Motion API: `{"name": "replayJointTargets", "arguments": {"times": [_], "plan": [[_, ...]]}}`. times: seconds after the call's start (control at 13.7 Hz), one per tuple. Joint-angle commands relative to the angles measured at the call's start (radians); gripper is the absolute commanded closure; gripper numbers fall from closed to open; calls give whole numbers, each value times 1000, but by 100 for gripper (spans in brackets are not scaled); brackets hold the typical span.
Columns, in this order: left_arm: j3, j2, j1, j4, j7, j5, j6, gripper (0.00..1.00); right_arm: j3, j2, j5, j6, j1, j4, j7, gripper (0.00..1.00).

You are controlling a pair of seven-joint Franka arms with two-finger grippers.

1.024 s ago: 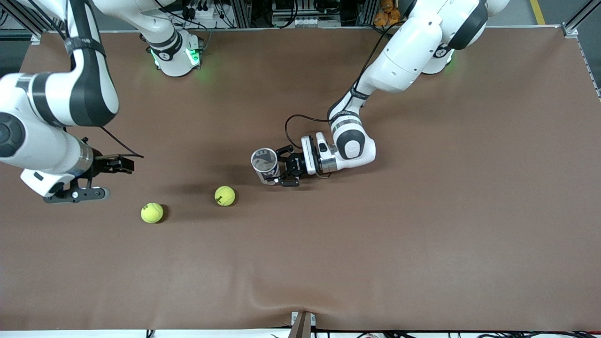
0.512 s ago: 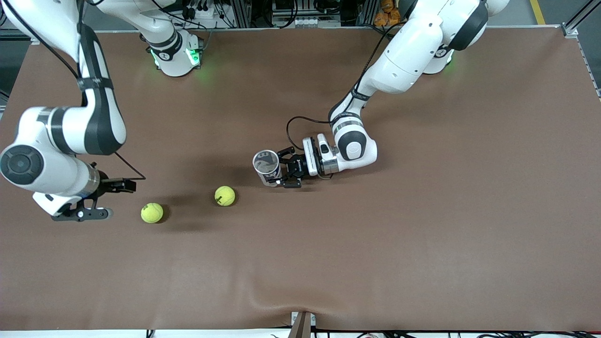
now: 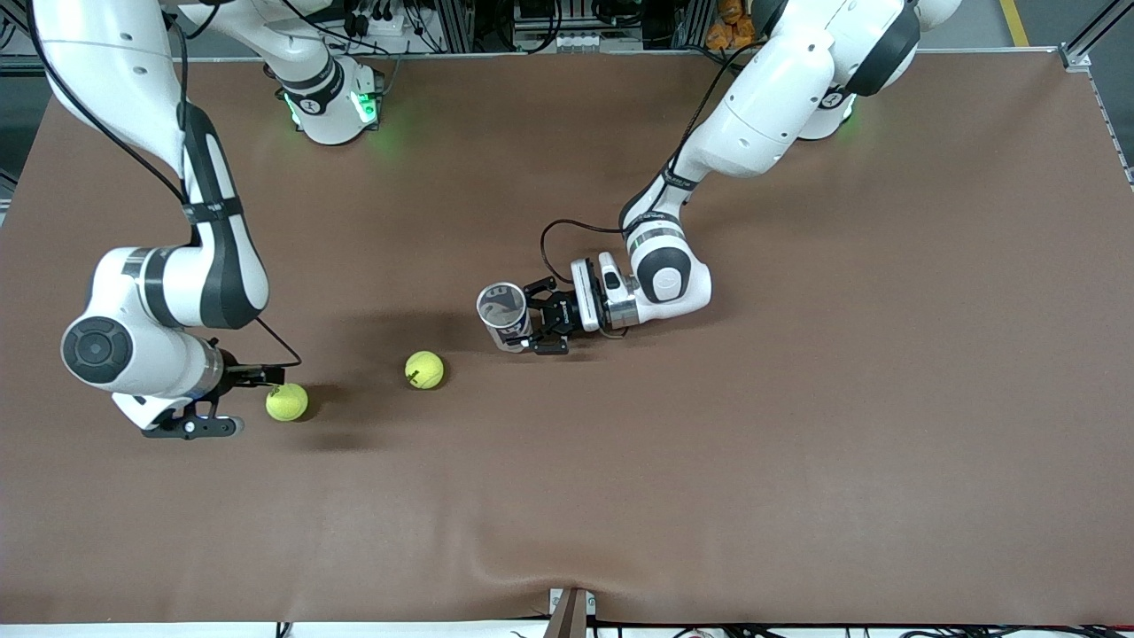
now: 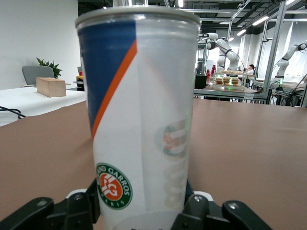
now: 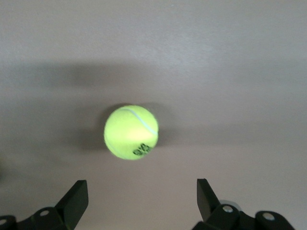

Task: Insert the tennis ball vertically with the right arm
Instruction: 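Reach the right gripper to a tennis ball and grasp it, then carry the tennis ball with the right gripper above the can opening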

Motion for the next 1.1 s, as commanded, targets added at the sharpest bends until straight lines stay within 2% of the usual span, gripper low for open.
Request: {"name": "replayJointTargets", "arguments": {"times": [0.0, 0.29, 0.8, 0.88, 0.95, 1.02], "plan": [[1, 5, -24, 3, 27, -3, 47, 38, 10, 38, 29, 56, -14, 9, 7, 0], [1, 2, -22, 3, 53, -6, 48, 38, 10, 110, 49, 144, -14, 9, 7, 0], [1, 5, -17, 3, 76, -8, 48, 37, 10, 142, 81, 199, -14, -30, 7, 0], [1, 5, -16, 3, 76, -6, 48, 37, 10, 144, 93, 202, -13, -30, 7, 5], [1, 5, -14, 3, 76, -6, 48, 37, 10, 145, 100, 202, -10, -30, 7, 26], [1, 5, -14, 3, 76, -6, 48, 37, 10, 144, 100, 202, -5, -28, 7, 57]]}}
